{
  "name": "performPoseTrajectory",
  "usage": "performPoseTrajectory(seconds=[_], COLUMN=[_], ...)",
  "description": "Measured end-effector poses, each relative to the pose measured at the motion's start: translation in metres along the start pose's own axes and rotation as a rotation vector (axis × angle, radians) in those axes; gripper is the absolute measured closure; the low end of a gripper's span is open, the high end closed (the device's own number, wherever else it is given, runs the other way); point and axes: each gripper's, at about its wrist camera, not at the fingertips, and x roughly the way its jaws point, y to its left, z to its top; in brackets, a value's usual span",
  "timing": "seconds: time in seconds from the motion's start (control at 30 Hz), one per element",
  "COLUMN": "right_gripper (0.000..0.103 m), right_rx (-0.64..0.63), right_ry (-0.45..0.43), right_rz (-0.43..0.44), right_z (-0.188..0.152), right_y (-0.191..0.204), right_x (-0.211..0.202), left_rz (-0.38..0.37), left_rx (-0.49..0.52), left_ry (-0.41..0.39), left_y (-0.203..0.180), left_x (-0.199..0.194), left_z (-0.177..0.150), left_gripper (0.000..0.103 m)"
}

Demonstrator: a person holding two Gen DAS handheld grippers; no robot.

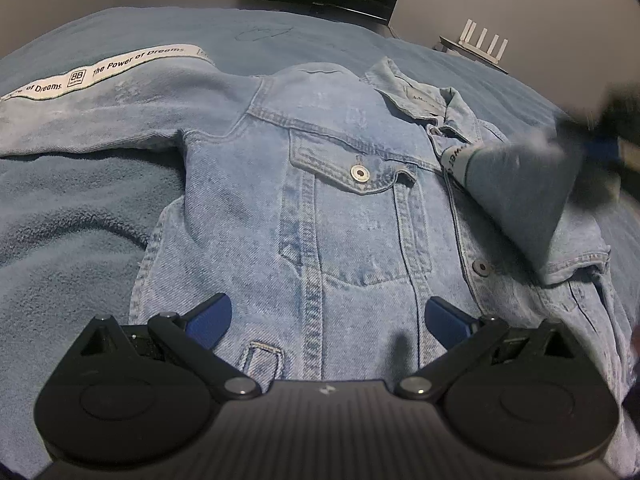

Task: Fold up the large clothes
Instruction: 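Carry the sleeve across the jacket front with the right gripper and release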

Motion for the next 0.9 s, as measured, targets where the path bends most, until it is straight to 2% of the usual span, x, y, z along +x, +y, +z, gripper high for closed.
performPoseTrajectory(seconds=[0.07,0.13,0.17,0.23,0.27,0.33,0.43,0.57,0.6,0.7,0.83,0.9], right_gripper=[0.092,0.08,0.076,0.057,0.055,0.052,0.047,0.047,0.047,0.044,0.042,0.042], right_rx=[-0.217,-0.383,-0.433,-0.488,-0.497,-0.467,-0.298,-0.117,-0.07,0.051,0.103,0.113], right_ry=[-0.014,0.038,0.073,0.134,0.157,0.168,0.222,0.268,0.275,0.268,0.242,0.2], right_rz=[0.048,0.111,0.141,0.16,0.163,0.175,0.212,0.198,0.182,0.1,-0.027,-0.116], right_z=[0.003,-0.002,-0.007,-0.017,-0.022,-0.026,-0.023,-0.011,-0.008,-0.006,0.003,0.012], right_y=[0.039,0.069,0.079,0.09,0.091,0.087,0.065,0.037,0.029,-0.002,-0.058,-0.093], right_x=[-0.002,0.002,0.002,0.005,0.005,0.003,0.002,0.014,0.029,0.031,0.009,-0.009], left_rz=[-0.001,0.001,0.002,0.0,-0.002,-0.006,-0.009,-0.011,-0.015,-0.038,-0.062,-0.06], left_rx=[-0.004,-0.002,0.0,-0.004,-0.007,-0.011,-0.014,-0.016,-0.02,-0.053,-0.092,-0.075], left_ry=[0.003,0.009,0.011,0.015,0.015,0.017,0.02,0.022,0.02,-0.004,-0.059,-0.101], left_y=[0.001,0.001,0.001,0.002,0.002,0.003,0.003,0.004,0.004,0.011,0.022,0.021], left_x=[0.001,0.003,0.004,0.005,0.005,0.006,0.007,0.007,0.007,0.003,-0.001,-0.004], left_z=[0.0,0.0,0.0,0.0,0.0,0.0,0.0,0.002,0.002,0.004,0.008,0.009], left_gripper=[0.0,0.0,0.0,0.0,0.0,0.0,0.0,0.0,0.0,0.0,0.002,0.008])
